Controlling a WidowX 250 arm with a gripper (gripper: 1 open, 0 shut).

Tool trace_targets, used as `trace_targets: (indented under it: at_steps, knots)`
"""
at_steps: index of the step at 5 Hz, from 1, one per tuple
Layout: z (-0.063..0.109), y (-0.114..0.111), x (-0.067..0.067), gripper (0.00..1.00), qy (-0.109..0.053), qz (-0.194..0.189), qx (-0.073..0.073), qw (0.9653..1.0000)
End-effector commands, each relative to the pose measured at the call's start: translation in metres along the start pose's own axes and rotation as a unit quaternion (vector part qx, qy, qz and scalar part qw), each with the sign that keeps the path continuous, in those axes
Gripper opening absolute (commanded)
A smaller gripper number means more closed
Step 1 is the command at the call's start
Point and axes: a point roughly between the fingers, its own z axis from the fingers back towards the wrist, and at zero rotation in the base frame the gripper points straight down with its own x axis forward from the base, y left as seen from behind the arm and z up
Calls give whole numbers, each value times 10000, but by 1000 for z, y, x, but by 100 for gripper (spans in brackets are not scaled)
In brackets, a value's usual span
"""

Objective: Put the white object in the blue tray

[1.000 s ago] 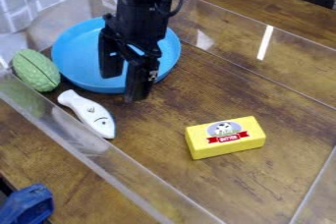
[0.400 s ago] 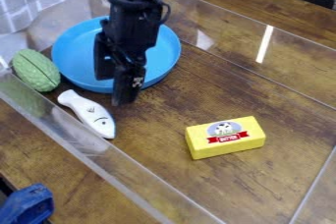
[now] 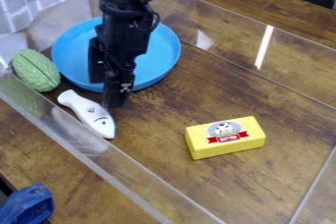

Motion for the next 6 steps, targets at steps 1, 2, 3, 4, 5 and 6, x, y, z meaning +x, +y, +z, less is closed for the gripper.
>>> trace_targets:
  at_steps: [1, 2, 3, 4, 5, 6]
  knots:
    - [5, 7, -2, 100, -134, 133, 35, 9998]
    - [2, 8, -4, 100, -155, 195, 8, 9997]
    - [2, 9, -7, 0, -177, 267, -2, 9995]
    - [2, 10, -11, 0, -176, 294, -37, 9994]
    - [3, 13, -17, 0, -172, 351, -81, 9992]
    - [9, 18, -14, 0, -202, 288, -14, 9994]
